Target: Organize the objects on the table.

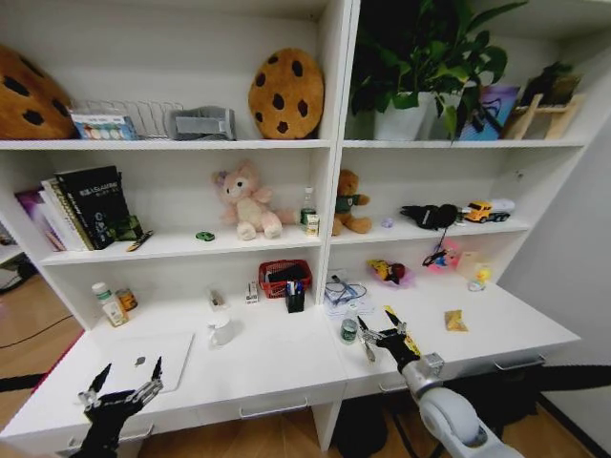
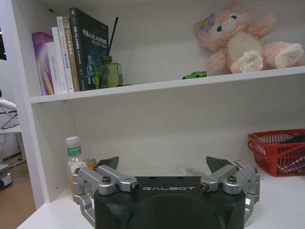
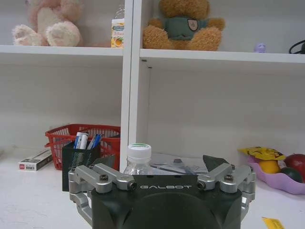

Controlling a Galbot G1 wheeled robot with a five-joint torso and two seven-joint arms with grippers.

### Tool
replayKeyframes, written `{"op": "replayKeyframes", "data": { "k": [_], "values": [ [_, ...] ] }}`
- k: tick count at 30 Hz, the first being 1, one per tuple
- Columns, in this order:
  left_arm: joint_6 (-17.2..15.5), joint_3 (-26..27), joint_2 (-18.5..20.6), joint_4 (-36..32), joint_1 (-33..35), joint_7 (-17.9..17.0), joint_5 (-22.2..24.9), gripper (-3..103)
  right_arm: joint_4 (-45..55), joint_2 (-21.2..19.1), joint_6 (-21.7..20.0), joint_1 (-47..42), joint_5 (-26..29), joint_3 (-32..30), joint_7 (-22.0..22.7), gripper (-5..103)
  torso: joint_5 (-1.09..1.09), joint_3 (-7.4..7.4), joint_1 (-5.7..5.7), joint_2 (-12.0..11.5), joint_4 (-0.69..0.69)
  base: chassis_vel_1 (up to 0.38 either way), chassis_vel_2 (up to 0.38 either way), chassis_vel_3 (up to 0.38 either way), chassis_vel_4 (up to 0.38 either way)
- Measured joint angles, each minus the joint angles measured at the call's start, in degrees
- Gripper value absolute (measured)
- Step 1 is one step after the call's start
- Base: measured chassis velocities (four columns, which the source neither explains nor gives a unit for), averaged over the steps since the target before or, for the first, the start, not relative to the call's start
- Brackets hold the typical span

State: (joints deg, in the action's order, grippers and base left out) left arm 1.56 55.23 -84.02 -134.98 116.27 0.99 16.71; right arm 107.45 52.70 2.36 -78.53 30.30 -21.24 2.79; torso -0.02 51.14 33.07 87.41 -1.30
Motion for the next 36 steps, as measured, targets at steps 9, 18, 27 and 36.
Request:
{"op": "replayKeyframes", "data": {
  "k": [9, 18, 27, 36],
  "values": [
    [0.00, -0.01, -0.01, 0.00, 0.00, 0.02, 0.00, 100, -6.31, -0.28, -1.03, 9.53, 1.00, 8.27, -0.09, 100, 0.01, -0.01, -0.01, 0.00, 0.01, 0.000, 0.000, 0.000, 0.000],
    [0.00, -0.01, -0.01, 0.00, 0.00, 0.02, 0.00, 100, -8.53, 1.72, -1.74, 10.03, 0.10, 10.16, -1.94, 90, 0.02, 0.00, -0.01, 0.00, 0.00, 0.000, 0.000, 0.000, 0.000],
    [0.00, -0.01, -0.01, 0.00, 0.00, 0.02, 0.00, 100, -8.44, 2.11, -1.16, 9.88, 0.08, 9.08, -2.21, 57, 0.01, -0.01, -0.01, 0.01, 0.00, 0.000, 0.000, 0.000, 0.000],
    [0.00, -0.01, -0.01, 0.00, 0.00, 0.02, 0.00, 100, -7.41, 1.29, -0.99, 8.74, 0.49, 7.42, -2.98, 29, 0.02, -0.01, -0.01, 0.01, 0.00, 0.000, 0.000, 0.000, 0.000]
  ]
}}
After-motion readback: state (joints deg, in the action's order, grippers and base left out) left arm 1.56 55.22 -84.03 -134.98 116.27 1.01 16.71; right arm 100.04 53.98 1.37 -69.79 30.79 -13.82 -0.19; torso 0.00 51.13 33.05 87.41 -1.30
